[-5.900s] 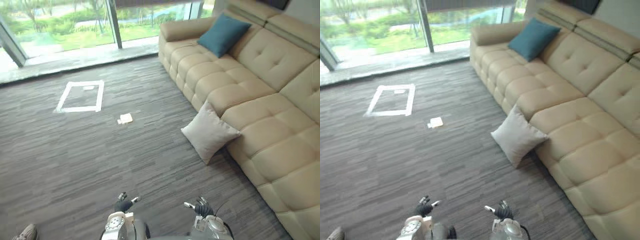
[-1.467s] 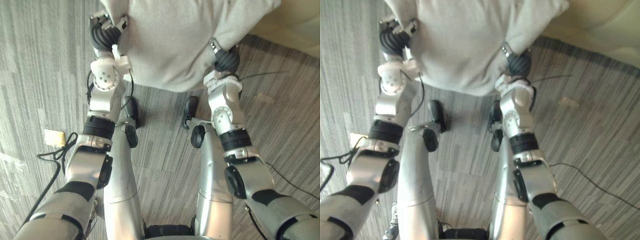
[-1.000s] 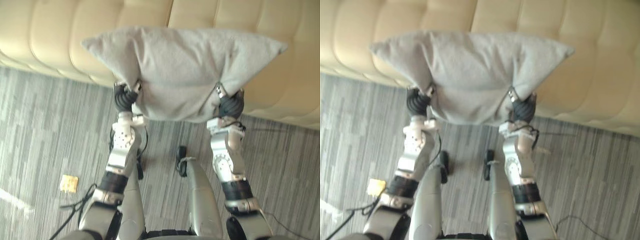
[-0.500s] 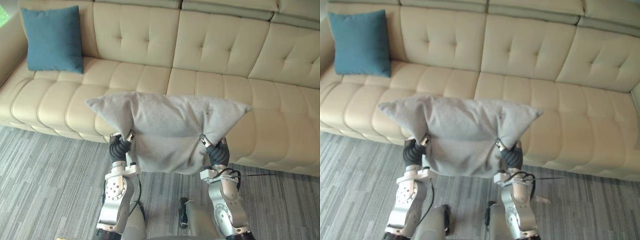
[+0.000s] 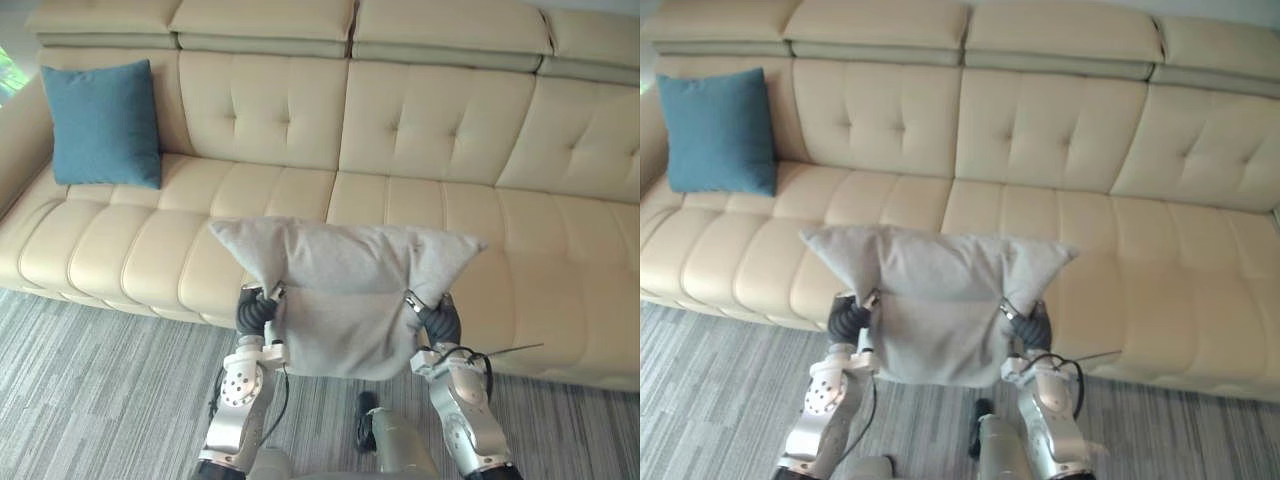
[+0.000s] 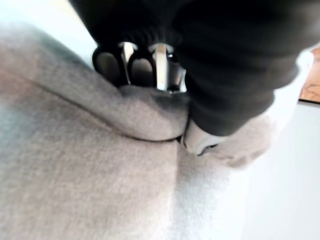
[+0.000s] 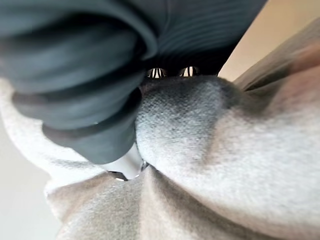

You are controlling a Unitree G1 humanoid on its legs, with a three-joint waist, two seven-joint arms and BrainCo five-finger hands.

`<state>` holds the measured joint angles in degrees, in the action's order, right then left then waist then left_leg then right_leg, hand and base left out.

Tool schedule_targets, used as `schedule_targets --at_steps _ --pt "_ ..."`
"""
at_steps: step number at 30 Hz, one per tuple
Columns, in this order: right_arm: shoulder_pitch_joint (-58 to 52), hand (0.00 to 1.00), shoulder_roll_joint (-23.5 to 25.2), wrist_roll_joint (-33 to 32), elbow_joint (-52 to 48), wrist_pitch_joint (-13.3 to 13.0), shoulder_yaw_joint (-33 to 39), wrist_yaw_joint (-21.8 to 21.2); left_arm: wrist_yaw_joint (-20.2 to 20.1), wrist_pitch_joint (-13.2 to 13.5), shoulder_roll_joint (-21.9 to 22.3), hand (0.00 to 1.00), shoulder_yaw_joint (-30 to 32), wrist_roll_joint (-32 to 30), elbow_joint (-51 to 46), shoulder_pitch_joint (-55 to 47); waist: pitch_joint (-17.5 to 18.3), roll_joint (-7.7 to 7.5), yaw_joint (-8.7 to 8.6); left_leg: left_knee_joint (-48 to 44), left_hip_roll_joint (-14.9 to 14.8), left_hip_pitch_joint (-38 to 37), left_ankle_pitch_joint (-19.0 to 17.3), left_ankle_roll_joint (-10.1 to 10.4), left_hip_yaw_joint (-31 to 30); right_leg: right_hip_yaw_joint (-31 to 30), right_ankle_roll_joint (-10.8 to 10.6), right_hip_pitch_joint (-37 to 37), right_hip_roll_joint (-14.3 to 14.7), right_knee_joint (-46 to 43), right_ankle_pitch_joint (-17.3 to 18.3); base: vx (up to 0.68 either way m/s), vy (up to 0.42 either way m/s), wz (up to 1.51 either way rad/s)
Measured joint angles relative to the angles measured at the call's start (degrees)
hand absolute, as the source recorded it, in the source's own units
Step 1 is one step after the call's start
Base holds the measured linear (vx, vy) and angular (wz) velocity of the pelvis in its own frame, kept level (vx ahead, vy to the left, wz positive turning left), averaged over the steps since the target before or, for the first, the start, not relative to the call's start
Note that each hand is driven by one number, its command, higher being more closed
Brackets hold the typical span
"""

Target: Pick up cushions and gather them together orderly.

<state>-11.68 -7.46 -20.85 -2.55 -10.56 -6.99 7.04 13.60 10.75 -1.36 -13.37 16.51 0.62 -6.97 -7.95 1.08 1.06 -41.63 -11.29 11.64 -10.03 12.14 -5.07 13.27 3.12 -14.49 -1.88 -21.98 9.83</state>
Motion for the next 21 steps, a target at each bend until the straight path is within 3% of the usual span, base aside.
schedule_targets --at_steps 1,3,5,6,8,9,10,11,12,15,21 --pt "-1.1 1.0 -0.1 0.0 -1.3 0.1 -0.1 -0.2 -0.4 0.1 0.2 1.0 0.1 0.5 -0.1 -0.9 0.1 0.11 0.52 -5.5 -1.1 2.1 2.0 -0.3 0.9 0.4 0.7 2.0 0.6 0.6 0.5 0.36 -0.128 0.04" --pt "-2.4 1.0 -0.1 0.0 -3.7 0.0 -0.4 -0.4 -1.5 0.1 0.2 1.0 0.0 1.4 -0.6 -3.5 1.1 0.86 2.14 -15.2 -3.7 6.8 1.1 -2.9 6.6 0.4 2.0 6.8 1.6 3.3 1.4 0.35 -0.051 -0.17" --pt "-1.7 1.0 -0.4 0.0 -4.4 -0.1 -0.4 -0.4 -1.5 0.1 0.4 1.0 0.0 1.5 -0.9 -3.5 1.3 0.82 2.39 -12.8 -4.8 9.9 -1.1 -6.7 12.1 0.3 1.9 9.5 1.4 6.0 1.3 0.29 0.0 0.03" --pt "-1.7 1.0 -0.4 0.0 -4.5 -0.1 -0.4 -0.3 -1.5 0.1 0.5 1.0 0.0 1.5 -1.2 -3.5 1.4 0.8 2.42 -8.5 -5.1 9.8 -1.6 -7.6 14.2 0.6 1.7 10.8 1.2 6.7 1.2 0.32 0.033 0.05" --pt "-1.7 1.0 -0.2 0.0 -4.6 -0.2 -0.3 -0.2 -1.5 0.1 0.5 1.0 0.0 1.5 -1.8 -3.3 1.5 0.9 2.43 4.4 -3.8 8.4 -1.5 -7.9 15.6 0.5 1.7 12.7 0.6 7.7 1.2 0.32 0.102 0.02" --pt "-1.8 1.0 0.0 0.1 -4.6 -0.1 0.0 -0.2 -1.5 0.1 0.6 1.0 0.0 1.4 -2.0 -3.3 1.8 1.21 2.51 15.0 -1.9 6.0 1.4 -8.2 14.8 0.2 1.6 13.5 0.4 7.6 1.2 0.33 0.184 -0.15" --pt "-1.9 1.0 0.2 0.3 -4.6 -0.2 0.1 -0.1 -1.5 0.1 0.6 1.0 -0.1 1.4 -2.2 -3.4 2.5 2.04 2.51 22.4 -0.5 3.8 8.6 -8.5 12.4 -0.8 -0.2 14.2 0.9 7.6 1.5 0.27 0.195 -0.29" --pt "-1.9 1.0 1.0 0.6 -4.3 -0.1 0.1 -0.1 -1.5 0.1 0.0 1.0 -0.1 1.4 -2.2 -3.4 3.0 1.31 2.66 23.9 -0.1 2.3 7.5 -6.5 12.1 -2.2 -1.8 14.7 0.7 7.6 2.3 0.27 0.184 -0.24" --pt "-1.9 1.0 2.8 0.9 -4.0 0.1 0.1 -0.1 -1.5 0.1 -0.8 1.0 0.1 1.4 -2.3 -3.4 4.1 -0.43 2.6 26.1 1.5 1.1 7.4 -6.4 12.7 -3.9 -2.7 14.7 -0.9 7.9 2.7 0.26 0.175 -0.25" --pt "-1.7 1.0 5.2 3.1 -3.5 0.1 0.8 0.1 -1.4 0.1 -1.7 1.0 0.1 1.2 -2.3 -3.5 5.6 -2.76 2.56 30.4 3.8 -3.3 7.7 -7.0 15.6 -6.7 -4.8 16.7 -3.1 9.8 1.3 0.21 0.147 -0.22" --pt "3.5 1.0 6.4 7.6 -1.1 -0.2 1.1 2.7 0.9 0.3 -2.2 1.0 0.1 -1.0 -2.9 -1.4 6.7 -3.65 2.37 36.3 5.0 -6.4 9.1 -7.7 17.0 -9.5 -5.4 16.9 -3.3 12.4 -0.4 0.06 0.038 -0.16"
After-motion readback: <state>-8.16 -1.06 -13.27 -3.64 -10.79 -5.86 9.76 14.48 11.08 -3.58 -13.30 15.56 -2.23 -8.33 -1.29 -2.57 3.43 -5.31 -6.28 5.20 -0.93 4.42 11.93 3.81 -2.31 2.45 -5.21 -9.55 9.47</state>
